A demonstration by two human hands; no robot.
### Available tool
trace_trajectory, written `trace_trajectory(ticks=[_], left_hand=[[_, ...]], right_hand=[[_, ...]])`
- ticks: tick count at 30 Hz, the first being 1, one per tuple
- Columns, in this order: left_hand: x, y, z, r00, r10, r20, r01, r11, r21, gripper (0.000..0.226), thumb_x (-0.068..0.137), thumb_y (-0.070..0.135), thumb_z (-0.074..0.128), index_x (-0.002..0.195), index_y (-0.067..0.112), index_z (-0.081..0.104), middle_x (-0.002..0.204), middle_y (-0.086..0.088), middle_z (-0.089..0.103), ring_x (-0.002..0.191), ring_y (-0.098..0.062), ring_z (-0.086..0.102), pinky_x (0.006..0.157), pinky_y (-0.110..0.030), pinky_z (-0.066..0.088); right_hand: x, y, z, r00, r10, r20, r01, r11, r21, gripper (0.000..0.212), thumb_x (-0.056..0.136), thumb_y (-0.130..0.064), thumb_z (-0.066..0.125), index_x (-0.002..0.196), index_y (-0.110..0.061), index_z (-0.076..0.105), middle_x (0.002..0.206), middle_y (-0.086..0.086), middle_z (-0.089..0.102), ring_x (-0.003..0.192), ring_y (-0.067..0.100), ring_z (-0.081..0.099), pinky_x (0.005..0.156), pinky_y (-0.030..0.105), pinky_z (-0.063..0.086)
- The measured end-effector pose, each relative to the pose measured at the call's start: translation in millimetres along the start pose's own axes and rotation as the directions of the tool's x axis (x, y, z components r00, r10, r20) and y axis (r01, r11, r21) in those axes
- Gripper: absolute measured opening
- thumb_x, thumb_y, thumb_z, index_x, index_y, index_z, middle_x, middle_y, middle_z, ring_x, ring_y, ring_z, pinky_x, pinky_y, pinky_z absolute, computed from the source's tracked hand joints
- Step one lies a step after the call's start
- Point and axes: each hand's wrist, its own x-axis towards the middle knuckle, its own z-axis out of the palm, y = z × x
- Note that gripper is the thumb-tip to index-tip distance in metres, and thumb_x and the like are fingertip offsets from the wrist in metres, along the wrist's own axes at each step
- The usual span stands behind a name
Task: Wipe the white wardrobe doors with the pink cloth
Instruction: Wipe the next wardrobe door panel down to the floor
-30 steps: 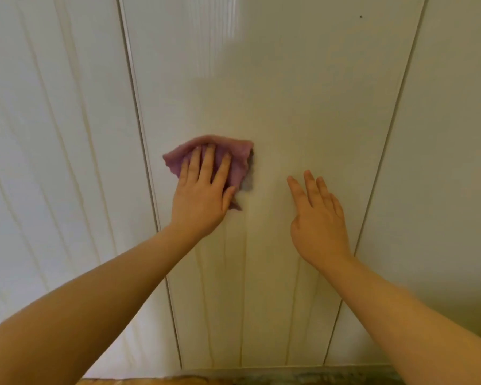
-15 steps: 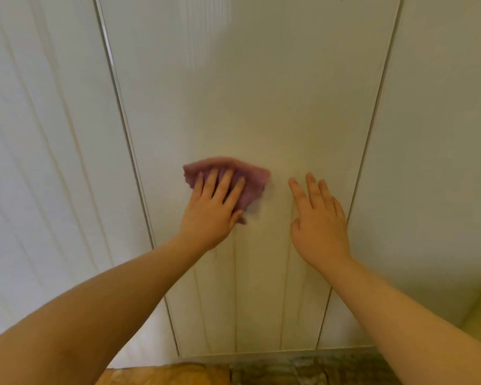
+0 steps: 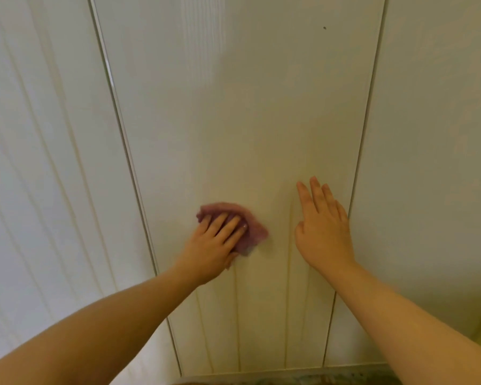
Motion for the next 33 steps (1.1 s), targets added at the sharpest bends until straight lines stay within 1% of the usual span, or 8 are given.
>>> trace_trajectory(ticks=[5,11,14,18,21,25,30,33], left_hand=[[74.8,-18.8,-26.9,0.953,-0.273,-0.127,0.280,0.959,0.040,0.059,0.088,0.044,0.038,0.130,0.007,0.056,0.133,-0.023,0.053,0.123,-0.043,0.039,0.104,-0.056,0.031],[18.9,32.0,14.8,0.995,0.098,-0.030,-0.098,0.995,0.005,0.055,0.083,0.042,0.040,0.124,0.012,0.063,0.124,-0.014,0.062,0.119,-0.035,0.038,0.100,-0.053,0.026],[48.0,21.5,6.5,0.993,-0.044,-0.113,0.048,0.998,0.028,0.058,0.086,0.045,0.040,0.128,0.010,0.058,0.130,-0.018,0.057,0.123,-0.036,0.036,0.104,-0.052,0.023],[86.7,21.5,-3.6,0.952,-0.235,-0.198,0.242,0.970,0.010,0.059,0.088,0.046,0.039,0.136,0.010,0.043,0.136,-0.024,0.049,0.128,-0.041,0.030,0.109,-0.054,0.014],[79.9,37.5,4.9,0.983,-0.099,-0.156,0.104,0.994,0.022,0.061,0.086,0.047,0.038,0.136,0.012,0.038,0.136,-0.022,0.050,0.129,-0.041,0.029,0.108,-0.055,0.013],[91.2,3.2,-11.8,0.976,0.184,-0.119,-0.162,0.972,0.170,0.060,0.087,0.048,0.042,0.136,0.014,0.045,0.134,-0.018,0.053,0.126,-0.038,0.035,0.106,-0.053,0.021],[105.4,21.4,0.2,0.980,-0.067,-0.187,0.090,0.989,0.118,0.057,0.085,0.043,0.045,0.133,0.012,0.046,0.133,-0.021,0.050,0.120,-0.040,0.037,0.104,-0.057,0.019],[50.9,62.8,28.1,0.946,0.322,0.019,-0.323,0.942,0.097,0.052,0.083,0.042,0.042,0.122,0.016,0.063,0.121,-0.009,0.063,0.111,-0.035,0.048,0.110,-0.051,0.014]], right_hand=[[-3.9,22.3,4.0,0.997,0.057,0.042,-0.056,0.998,-0.011,0.070,0.090,-0.008,0.037,0.149,-0.018,0.002,0.157,0.004,-0.006,0.144,0.022,-0.005,0.115,0.035,0.001],[-19.3,49.2,10.9,0.998,0.051,0.022,-0.050,0.999,-0.015,0.070,0.089,-0.009,0.040,0.149,-0.022,0.007,0.157,0.005,-0.002,0.145,0.025,-0.002,0.115,0.037,0.003],[-31.7,62.7,15.1,0.995,0.064,0.074,-0.061,0.998,-0.033,0.071,0.090,-0.010,0.040,0.149,-0.026,0.003,0.157,0.003,-0.007,0.144,0.024,-0.005,0.115,0.035,0.000],[-34.9,74.1,17.4,0.999,0.032,-0.011,-0.033,0.998,-0.062,0.075,0.080,-0.007,0.046,0.147,-0.024,0.018,0.153,0.005,0.006,0.141,0.032,0.020,0.109,0.038,0.013],[-28.1,79.4,13.8,0.996,0.039,0.080,-0.038,0.999,-0.008,0.072,0.092,-0.014,0.038,0.148,-0.029,-0.004,0.155,0.000,-0.015,0.144,0.023,-0.009,0.114,0.034,-0.002],[-21.5,69.7,14.0,0.999,-0.017,0.028,0.016,0.999,0.042,0.072,0.087,-0.011,0.047,0.149,-0.027,0.012,0.157,0.003,0.000,0.144,0.026,0.000,0.115,0.039,0.005],[-18.6,76.5,15.9,0.998,0.011,0.069,-0.011,1.000,0.001,0.071,0.092,-0.017,0.038,0.148,-0.032,-0.004,0.156,-0.001,-0.015,0.144,0.021,-0.011,0.115,0.034,-0.001],[-24.9,79.6,13.7,0.996,0.036,0.086,-0.034,0.999,-0.025,0.071,0.093,-0.020,0.036,0.147,-0.032,-0.008,0.155,-0.002,-0.019,0.143,0.020,-0.013,0.115,0.034,-0.002]])
